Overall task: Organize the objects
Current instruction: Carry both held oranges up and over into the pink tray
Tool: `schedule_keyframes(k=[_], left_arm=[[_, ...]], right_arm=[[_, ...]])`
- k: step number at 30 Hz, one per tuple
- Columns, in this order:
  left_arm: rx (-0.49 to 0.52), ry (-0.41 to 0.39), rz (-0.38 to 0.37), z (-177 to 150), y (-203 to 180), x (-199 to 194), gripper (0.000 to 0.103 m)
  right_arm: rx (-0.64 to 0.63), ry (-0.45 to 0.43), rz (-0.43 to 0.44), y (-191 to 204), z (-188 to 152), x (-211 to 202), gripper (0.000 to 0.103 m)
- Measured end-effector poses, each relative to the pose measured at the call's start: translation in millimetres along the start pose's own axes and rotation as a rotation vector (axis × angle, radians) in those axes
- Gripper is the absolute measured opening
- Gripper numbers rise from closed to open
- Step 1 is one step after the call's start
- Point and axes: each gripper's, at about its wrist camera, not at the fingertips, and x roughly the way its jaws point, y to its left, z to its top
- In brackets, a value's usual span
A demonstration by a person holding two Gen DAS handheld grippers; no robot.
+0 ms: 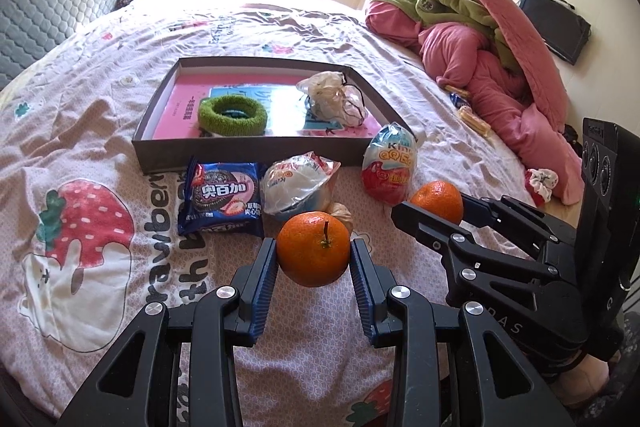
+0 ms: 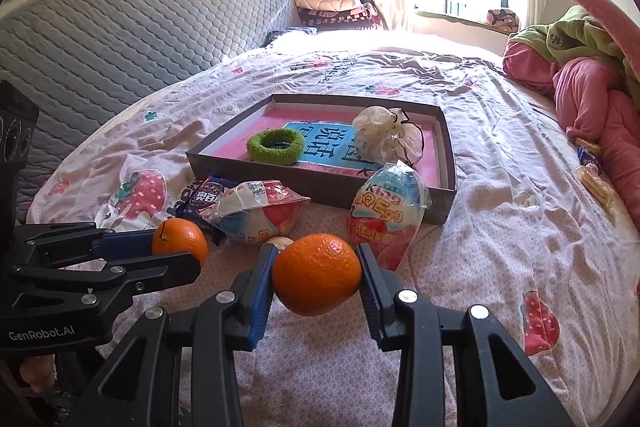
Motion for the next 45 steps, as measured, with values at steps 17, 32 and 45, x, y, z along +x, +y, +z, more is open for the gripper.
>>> schedule_keyframes(k=[17, 32, 45], left_arm=[[0.000, -0.053, 0.013, 11.8, 3.7, -8.0, 0.037], [-0.005, -0.066, 0.035, 20.5, 7.6, -6.4, 0.037], [-0.015, -0.056, 0.076, 33.6, 19.1, 6.2, 0.037]], right_arm=[[-0.031, -0.038, -0.012, 8.4, 4.3, -5.9, 0.040], [-0.022, -0.049, -0.012, 11.9, 10.6, -9.6, 0.040], [-0.013, -0.047, -0.026, 7.4, 27.2, -0.6, 0.040]])
